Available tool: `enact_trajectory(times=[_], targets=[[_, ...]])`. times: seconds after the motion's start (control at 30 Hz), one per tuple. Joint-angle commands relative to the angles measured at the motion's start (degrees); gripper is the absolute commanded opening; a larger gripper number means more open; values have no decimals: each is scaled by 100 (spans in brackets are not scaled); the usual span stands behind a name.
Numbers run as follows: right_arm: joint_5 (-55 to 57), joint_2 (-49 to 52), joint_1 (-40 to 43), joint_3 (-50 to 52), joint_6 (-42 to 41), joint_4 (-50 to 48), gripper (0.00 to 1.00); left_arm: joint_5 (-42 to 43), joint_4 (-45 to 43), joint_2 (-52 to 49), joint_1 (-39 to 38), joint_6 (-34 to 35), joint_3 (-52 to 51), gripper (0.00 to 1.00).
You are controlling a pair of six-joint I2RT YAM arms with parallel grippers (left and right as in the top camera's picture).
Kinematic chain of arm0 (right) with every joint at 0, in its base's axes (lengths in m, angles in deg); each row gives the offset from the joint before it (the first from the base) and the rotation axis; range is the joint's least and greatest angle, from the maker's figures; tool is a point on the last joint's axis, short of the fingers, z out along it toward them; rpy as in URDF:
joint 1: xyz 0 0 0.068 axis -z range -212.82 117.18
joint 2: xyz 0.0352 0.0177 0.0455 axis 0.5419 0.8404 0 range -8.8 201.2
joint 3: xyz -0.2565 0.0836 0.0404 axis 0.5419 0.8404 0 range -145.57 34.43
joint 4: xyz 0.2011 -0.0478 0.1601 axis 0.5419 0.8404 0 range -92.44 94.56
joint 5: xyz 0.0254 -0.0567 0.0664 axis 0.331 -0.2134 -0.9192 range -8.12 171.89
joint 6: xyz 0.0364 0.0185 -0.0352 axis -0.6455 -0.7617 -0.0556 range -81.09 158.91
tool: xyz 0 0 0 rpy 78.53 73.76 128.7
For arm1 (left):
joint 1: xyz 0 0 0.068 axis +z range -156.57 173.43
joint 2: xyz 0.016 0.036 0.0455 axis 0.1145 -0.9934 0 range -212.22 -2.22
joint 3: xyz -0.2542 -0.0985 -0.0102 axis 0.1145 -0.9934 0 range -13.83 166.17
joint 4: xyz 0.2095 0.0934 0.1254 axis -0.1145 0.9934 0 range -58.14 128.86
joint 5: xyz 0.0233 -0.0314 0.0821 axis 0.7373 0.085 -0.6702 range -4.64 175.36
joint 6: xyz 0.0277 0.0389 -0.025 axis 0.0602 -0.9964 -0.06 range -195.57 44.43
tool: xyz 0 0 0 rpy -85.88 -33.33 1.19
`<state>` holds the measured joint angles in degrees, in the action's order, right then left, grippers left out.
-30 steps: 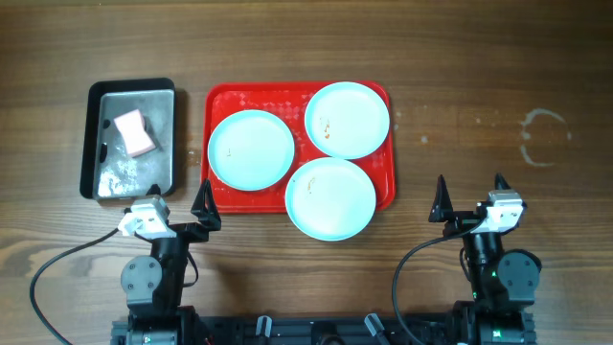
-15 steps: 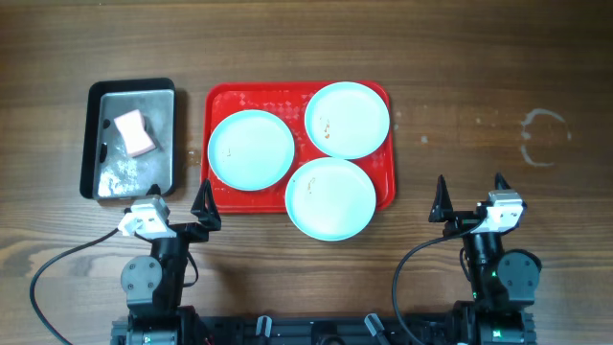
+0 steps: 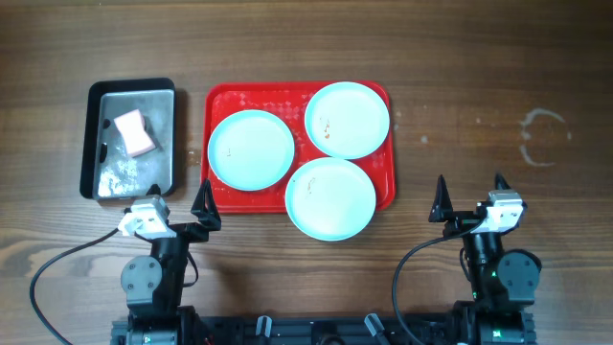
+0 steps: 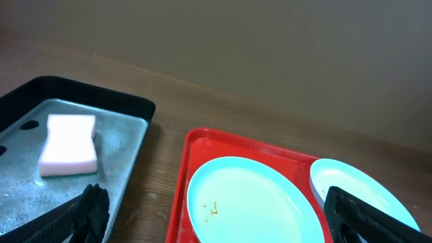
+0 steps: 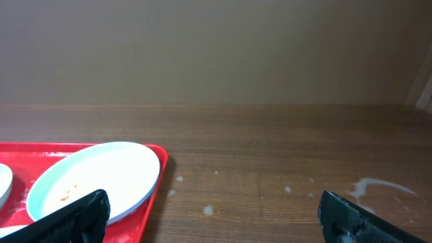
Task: Clean dirty plates on tray and stack at the side
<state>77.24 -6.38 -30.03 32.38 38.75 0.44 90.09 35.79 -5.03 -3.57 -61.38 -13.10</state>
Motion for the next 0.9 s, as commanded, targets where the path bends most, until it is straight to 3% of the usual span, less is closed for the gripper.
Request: enact_trajectory(times=[0.0, 0.13, 0.33, 0.43, 0.6, 0.87], targets=[[24, 28, 7, 42, 2, -28, 100, -33, 17, -15, -28, -50, -39, 100], [22, 28, 7, 42, 13, -212, 100, 22, -149, -15, -28, -26, -39, 100], [-944, 28, 7, -9, -2, -804, 100, 442, 96, -76, -26, 243, 662, 100], [-1244, 28, 7, -326, -9, -796, 100, 444, 988, -520, -26, -184, 1550, 100], [-1655, 179, 7, -1001, -330, -476, 100, 442, 2319, -2031, -26, -225, 3416, 100], [-2538, 2743, 7, -3329, -323, 800, 100, 442, 4839, -4920, -28, -356, 6754, 100]])
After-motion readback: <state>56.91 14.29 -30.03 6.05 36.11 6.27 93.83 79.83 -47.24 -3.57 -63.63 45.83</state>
